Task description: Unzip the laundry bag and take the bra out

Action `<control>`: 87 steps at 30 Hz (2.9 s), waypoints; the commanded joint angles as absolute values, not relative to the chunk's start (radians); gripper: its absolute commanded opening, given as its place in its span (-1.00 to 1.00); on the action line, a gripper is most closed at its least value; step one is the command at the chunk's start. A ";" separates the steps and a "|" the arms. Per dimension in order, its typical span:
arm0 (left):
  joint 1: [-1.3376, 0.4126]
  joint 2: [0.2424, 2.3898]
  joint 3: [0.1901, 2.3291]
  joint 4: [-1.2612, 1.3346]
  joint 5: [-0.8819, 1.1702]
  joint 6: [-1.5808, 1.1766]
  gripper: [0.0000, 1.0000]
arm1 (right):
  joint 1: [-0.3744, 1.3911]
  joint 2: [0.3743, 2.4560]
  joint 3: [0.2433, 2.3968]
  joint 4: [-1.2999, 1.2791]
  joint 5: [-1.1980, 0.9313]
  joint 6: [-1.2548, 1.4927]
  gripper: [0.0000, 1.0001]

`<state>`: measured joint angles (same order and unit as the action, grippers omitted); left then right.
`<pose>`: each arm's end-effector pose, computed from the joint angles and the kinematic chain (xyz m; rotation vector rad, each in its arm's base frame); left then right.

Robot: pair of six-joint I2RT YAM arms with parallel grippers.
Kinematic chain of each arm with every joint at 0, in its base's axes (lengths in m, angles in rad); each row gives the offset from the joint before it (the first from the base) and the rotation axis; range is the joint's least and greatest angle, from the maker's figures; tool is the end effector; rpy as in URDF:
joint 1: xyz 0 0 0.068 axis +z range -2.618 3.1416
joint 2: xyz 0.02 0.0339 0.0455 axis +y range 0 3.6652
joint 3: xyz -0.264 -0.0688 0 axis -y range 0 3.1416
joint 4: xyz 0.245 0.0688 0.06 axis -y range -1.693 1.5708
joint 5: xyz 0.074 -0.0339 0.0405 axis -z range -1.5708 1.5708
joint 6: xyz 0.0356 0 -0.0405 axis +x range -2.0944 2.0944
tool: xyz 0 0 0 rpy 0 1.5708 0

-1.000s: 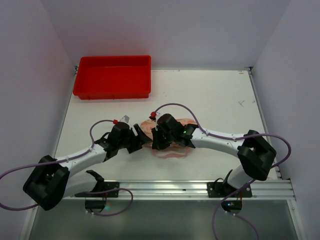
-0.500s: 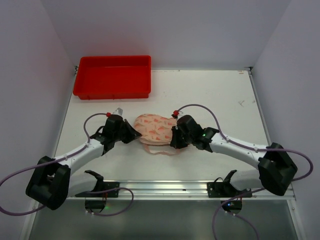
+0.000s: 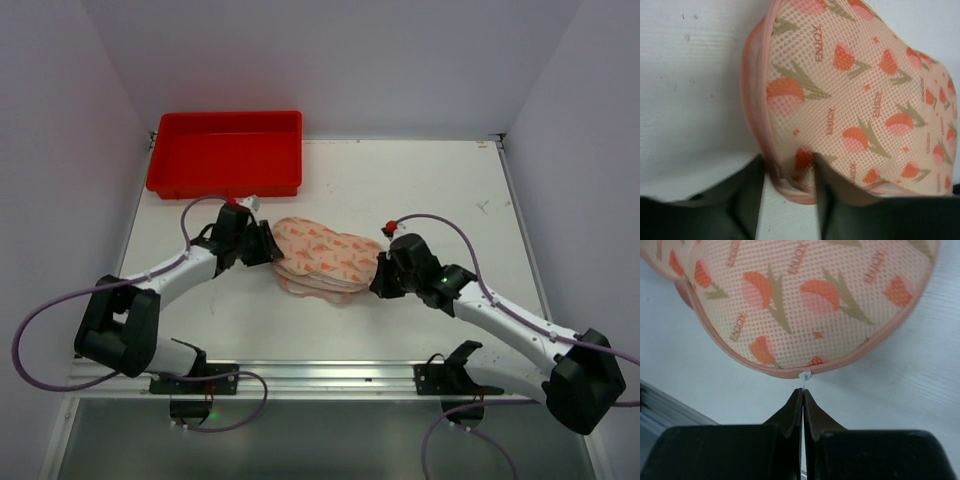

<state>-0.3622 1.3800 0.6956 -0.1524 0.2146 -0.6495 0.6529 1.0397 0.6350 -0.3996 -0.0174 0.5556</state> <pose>0.2503 -0.1030 0.1835 -0.2564 2.4981 -0.7038 0.1673 0.1288 0.2209 -0.1281 2.4547 0.5806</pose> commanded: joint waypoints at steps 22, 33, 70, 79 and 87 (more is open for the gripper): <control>-0.403 0.870 0.498 -0.325 -0.038 -0.945 1.00 | 0.988 1.583 1.100 -0.213 -0.183 0.574 -1.00; -0.463 0.977 0.517 -0.293 0.084 -0.937 1.00 | 0.881 1.410 0.919 -0.383 0.049 0.589 -0.52; -0.735 1.227 0.531 0.112 0.200 -1.063 1.00 | 0.779 1.112 0.724 -0.314 0.052 0.643 0.78; -0.775 1.439 0.548 0.241 0.193 -1.117 0.87 | 0.779 1.055 0.670 -0.290 0.037 0.647 0.79; -0.776 1.539 0.620 0.290 0.202 -1.115 -0.05 | 0.779 1.022 0.655 -0.291 0.035 0.638 0.79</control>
